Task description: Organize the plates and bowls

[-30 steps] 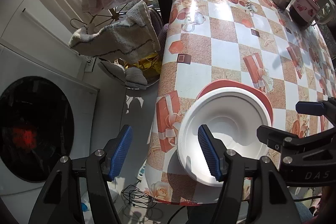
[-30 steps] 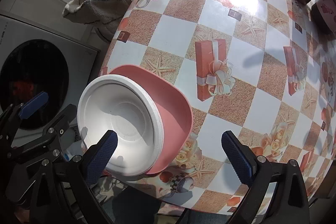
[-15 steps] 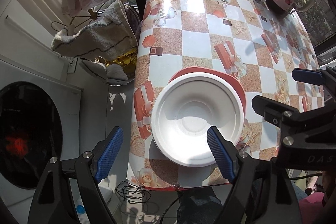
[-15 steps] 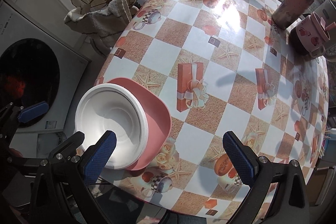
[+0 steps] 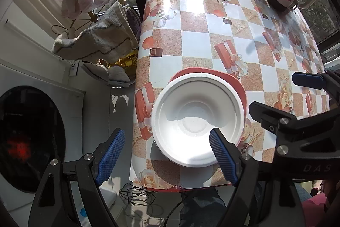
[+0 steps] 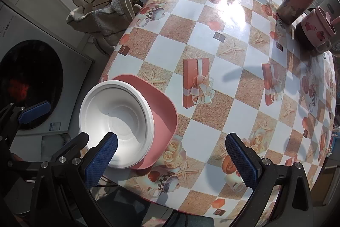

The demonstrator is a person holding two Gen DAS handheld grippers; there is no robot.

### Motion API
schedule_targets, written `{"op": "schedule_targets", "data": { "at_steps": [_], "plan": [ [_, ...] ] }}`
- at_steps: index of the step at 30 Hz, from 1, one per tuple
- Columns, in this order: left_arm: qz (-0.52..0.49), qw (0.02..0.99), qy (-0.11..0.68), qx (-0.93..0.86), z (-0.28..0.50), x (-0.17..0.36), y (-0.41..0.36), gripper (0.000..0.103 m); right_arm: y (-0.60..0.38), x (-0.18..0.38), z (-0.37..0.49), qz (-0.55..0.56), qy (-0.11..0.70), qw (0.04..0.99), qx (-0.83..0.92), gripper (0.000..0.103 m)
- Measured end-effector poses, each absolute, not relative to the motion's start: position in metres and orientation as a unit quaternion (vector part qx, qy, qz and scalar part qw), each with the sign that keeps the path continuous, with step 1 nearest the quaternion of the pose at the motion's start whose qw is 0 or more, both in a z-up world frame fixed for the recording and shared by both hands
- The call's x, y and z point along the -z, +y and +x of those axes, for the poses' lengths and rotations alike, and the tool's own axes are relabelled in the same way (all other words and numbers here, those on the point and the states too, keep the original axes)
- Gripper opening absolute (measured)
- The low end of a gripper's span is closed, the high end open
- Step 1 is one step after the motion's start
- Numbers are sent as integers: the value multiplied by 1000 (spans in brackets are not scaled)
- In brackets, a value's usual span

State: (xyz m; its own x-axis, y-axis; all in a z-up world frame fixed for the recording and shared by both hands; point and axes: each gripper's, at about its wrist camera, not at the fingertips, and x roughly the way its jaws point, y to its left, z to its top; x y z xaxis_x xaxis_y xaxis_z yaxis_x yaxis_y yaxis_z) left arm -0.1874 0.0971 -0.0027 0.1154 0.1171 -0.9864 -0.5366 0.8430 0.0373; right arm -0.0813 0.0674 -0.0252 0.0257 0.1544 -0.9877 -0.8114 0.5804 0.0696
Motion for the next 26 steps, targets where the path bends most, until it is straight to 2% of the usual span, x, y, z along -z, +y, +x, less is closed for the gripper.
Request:
{"op": "schedule_targets", "data": {
  "at_steps": [26],
  "plan": [
    [-163, 732, 617, -237, -183, -5, 95, 84, 49, 18, -73, -240, 601, 669, -366, 102]
  ]
}}
